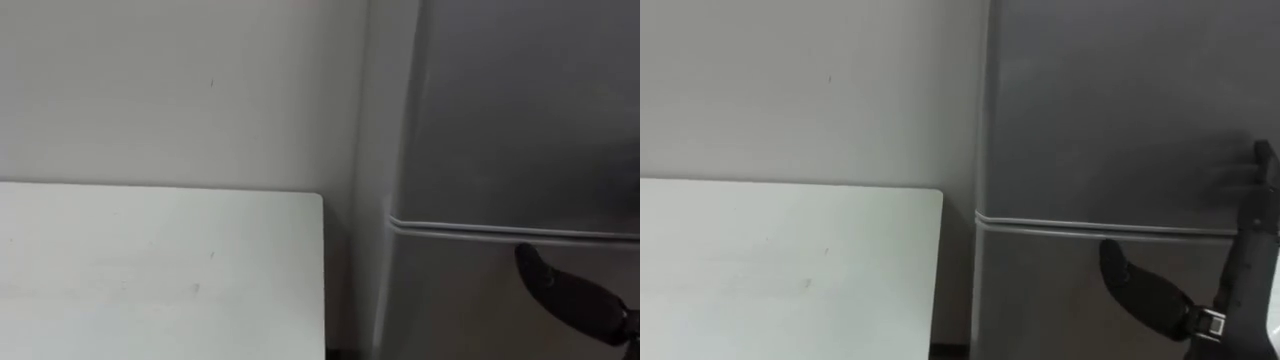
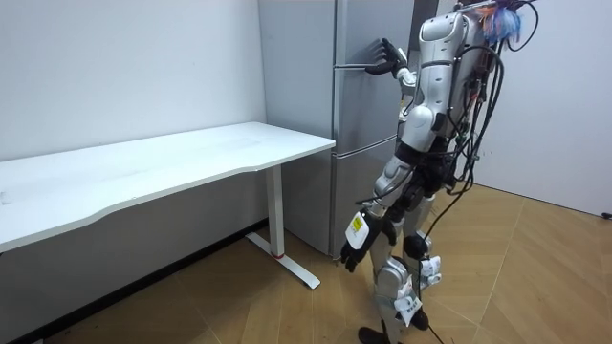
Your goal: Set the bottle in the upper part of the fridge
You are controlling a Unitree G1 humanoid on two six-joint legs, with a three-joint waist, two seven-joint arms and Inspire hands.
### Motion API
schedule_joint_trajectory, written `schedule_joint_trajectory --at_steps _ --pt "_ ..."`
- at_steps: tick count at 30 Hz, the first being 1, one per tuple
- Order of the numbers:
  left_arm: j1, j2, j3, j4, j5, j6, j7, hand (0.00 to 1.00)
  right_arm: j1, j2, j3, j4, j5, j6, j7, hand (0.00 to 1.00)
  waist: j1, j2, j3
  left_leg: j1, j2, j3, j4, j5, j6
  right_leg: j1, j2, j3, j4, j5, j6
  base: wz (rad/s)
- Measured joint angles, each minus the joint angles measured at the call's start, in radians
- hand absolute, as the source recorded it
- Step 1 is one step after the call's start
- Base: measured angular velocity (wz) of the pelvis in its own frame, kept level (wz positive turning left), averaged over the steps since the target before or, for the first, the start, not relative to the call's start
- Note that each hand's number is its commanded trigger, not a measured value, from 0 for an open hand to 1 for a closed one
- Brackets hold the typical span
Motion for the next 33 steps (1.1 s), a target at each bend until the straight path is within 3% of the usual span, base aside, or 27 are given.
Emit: schedule_joint_trajectory --at_steps 21,31,33 --pt "0.002 0.0 0.0 -0.012 0.001 0.003 0.002 0.0 0.0 0.013 0.009 0.0 0.0 0.0 0.076 0.0 0.0 0.009 -0.0053 -0.022 0.005 -0.01 0.03 0.004 0.002 -0.001 -0.002 -0.022 0.001 0.013 -0.001 0.02" --pt "0.012 0.0 0.005 -0.043 -0.001 0.003 0.0 0.0 0.0 0.012 0.011 0.001 -0.002 -0.003 0.093 0.0 0.0 0.016 -0.0039 -0.024 0.005 -0.009 0.032 0.005 0.003 -0.002 -0.003 -0.022 0.001 0.015 -0.001 0.0" --pt "0.013 -0.003 0.023 -0.049 -0.005 0.003 0.001 0.0 0.0 0.007 0.01 0.001 0.002 -0.003 0.094 0.0 -0.001 0.012 -0.007 -0.023 0.004 -0.009 0.032 0.006 0.003 -0.004 -0.003 -0.02 0.002 0.016 -0.001 0.0"
